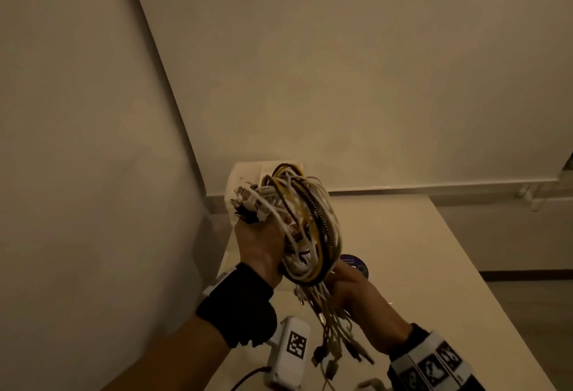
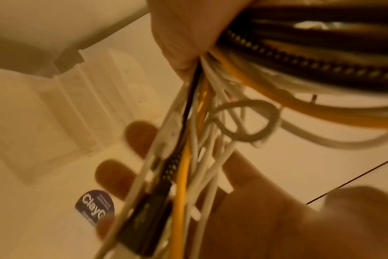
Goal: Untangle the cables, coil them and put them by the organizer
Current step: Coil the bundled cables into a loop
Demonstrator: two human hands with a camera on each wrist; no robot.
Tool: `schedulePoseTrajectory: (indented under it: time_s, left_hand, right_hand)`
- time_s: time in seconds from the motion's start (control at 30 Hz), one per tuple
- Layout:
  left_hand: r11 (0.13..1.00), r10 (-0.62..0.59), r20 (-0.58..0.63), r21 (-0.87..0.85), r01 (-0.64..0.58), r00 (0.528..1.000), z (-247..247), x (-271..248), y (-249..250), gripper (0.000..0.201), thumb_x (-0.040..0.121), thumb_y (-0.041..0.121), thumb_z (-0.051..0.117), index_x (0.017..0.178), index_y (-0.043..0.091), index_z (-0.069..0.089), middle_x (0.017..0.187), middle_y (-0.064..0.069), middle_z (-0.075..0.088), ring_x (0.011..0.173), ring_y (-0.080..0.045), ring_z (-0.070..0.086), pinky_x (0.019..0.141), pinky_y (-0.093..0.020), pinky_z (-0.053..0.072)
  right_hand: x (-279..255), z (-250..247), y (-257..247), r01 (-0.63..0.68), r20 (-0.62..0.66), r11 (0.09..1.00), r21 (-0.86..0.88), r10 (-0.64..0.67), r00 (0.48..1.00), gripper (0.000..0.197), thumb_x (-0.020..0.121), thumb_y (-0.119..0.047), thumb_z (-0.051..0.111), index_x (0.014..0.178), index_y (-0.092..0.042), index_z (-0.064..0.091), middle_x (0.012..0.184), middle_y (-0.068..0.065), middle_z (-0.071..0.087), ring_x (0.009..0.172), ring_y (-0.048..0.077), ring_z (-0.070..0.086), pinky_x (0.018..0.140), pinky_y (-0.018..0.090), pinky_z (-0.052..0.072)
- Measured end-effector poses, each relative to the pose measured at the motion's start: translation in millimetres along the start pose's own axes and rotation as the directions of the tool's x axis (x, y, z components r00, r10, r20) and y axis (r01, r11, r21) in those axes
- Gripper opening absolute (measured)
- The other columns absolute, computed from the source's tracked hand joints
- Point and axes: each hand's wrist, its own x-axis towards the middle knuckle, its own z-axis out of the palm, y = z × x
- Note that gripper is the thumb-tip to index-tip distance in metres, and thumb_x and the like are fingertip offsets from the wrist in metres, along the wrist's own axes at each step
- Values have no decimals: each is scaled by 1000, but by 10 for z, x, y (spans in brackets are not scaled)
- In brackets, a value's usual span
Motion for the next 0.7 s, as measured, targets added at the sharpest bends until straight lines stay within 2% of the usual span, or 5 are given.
schedulePoseTrajectory:
  time_s: [0.13,0.23,0.33,0.53,0.7]
  left_hand:
    - [995,98,-104,11,-97,990,117,-15,189,24,82,21,72,103,11,68,101,-12,73,94,-30,69,81,-52,57]
    - [981,190,-128,-13,-194,973,108,-32,311,10,91,3,61,101,0,61,86,-10,64,72,-19,64,54,-22,55]
    - [959,279,-116,86,-270,953,28,-56,306,22,89,0,63,110,-6,59,78,-7,60,51,0,60,46,-12,46]
    - [952,286,-124,146,-268,950,-71,-121,311,23,89,2,64,111,2,60,95,-24,68,58,-27,64,47,-23,52]
    - [940,274,-27,217,-262,961,-155,-174,359,16,89,2,63,100,14,63,91,-14,69,57,-15,66,47,-19,51]
  right_hand:
    - [72,247,66,-28,6,887,-460,35,999,19,85,-16,64,86,-31,53,73,-8,68,62,0,57,62,22,51]
    - [50,325,133,-42,-129,860,-508,-28,991,21,84,-18,67,79,-4,52,67,8,57,56,11,52,57,25,46]
    - [-72,317,32,-91,-156,848,-522,9,988,10,86,-8,59,89,-1,53,75,21,57,55,24,58,55,33,56]
    - [-366,256,-277,-16,-106,440,-898,-181,978,27,84,-17,53,74,-37,39,70,-13,50,62,8,48,56,17,37]
    - [-549,269,-437,19,-27,136,-991,-329,944,35,82,-28,54,115,-38,52,100,-19,57,81,9,58,68,23,51]
